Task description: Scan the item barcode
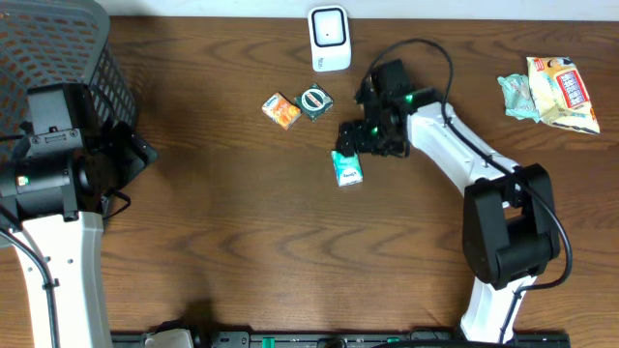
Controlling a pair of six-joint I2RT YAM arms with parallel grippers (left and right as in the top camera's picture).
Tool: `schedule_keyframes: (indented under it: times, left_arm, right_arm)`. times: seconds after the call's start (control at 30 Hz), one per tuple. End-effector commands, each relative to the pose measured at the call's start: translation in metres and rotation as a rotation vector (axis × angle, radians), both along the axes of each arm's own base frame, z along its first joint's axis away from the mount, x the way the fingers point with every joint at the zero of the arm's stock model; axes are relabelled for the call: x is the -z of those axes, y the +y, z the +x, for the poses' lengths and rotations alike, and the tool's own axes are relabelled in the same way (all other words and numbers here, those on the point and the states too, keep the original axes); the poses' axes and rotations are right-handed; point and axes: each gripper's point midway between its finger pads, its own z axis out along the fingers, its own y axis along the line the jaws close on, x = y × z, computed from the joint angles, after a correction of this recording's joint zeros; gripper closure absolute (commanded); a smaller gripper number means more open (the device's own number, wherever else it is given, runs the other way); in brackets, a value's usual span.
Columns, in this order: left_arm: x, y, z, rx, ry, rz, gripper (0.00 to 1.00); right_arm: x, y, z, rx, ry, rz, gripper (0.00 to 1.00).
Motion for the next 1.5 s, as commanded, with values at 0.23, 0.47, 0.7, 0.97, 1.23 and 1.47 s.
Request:
schedule_keyframes:
  times: [0.23, 0.47, 0.7, 0.97, 1.23, 1.47]
  left_arm:
    - [-0.001, 0.001, 0.000, -0.013, -0.003, -0.001, 0.02]
    - [-0.001, 0.001, 0.000, -0.013, -0.003, -0.001, 0.02]
    - [-0.001, 0.001, 0.000, -0.013, -0.003, -0.001, 0.02]
    - [-0.001, 0.001, 0.000, -0.013, -0.003, -0.001, 0.03]
    - [-0.001, 0.001, 0.000, -0.013, -0.003, -0.001, 0.03]
    - [-0.001, 0.001, 0.000, -0.013, -0.003, -0.001, 0.02]
  right_arm:
    - [0.029, 0.003, -0.019, -0.011, 0.043, 0.064, 0.25]
    - [0.039, 0.004, -0.025, -0.010, 0.048, 0.095, 0.27]
    - [0.050, 0.001, -0.033, -0.007, 0.060, 0.106, 0.41]
    - [0.050, 0.000, -0.033, -0.004, 0.060, 0.105, 0.52]
    - [0.056, -0.002, -0.039, -0.003, 0.079, 0.099, 0.65]
    - [0.054, 0.003, -0.046, -0.015, 0.106, 0.138, 0.99]
